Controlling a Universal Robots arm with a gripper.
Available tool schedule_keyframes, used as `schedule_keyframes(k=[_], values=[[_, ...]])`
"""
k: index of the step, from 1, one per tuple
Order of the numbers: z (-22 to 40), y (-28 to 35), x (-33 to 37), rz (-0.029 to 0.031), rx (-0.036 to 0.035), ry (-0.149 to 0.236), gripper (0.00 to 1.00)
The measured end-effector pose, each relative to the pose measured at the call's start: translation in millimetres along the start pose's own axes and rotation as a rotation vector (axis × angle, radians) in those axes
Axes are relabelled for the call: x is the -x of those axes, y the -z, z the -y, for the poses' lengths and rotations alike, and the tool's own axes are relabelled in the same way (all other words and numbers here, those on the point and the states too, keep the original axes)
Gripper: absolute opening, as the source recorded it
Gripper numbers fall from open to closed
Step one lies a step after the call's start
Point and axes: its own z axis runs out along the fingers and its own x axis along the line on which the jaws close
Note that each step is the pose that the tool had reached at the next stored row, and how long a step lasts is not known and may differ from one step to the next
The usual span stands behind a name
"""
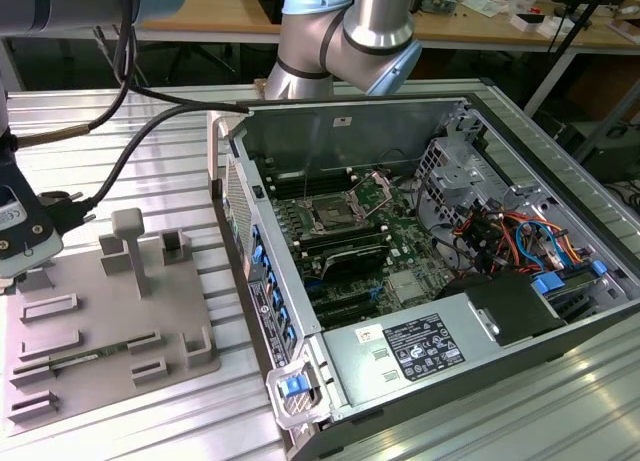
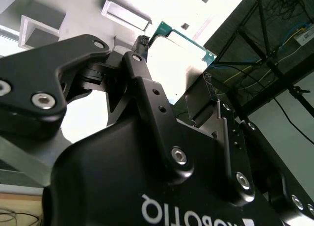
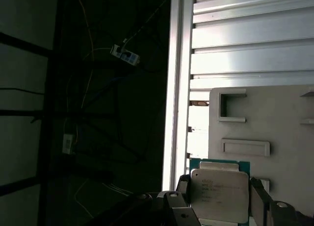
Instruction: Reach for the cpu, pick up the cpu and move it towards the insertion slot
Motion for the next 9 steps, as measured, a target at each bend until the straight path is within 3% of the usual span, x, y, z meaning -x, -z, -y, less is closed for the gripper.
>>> schedule_keyframes(k=[5,7,9], values=[[-0.2,3.7,-0.7,0.0001,0.0000,0.000,0.55],[-0.6,11.4,-2.3,0.0001,0.0001,0.000,0.55],[-0.8,15.1,-3.0,0.0000,0.0001,0.000,0.55]])
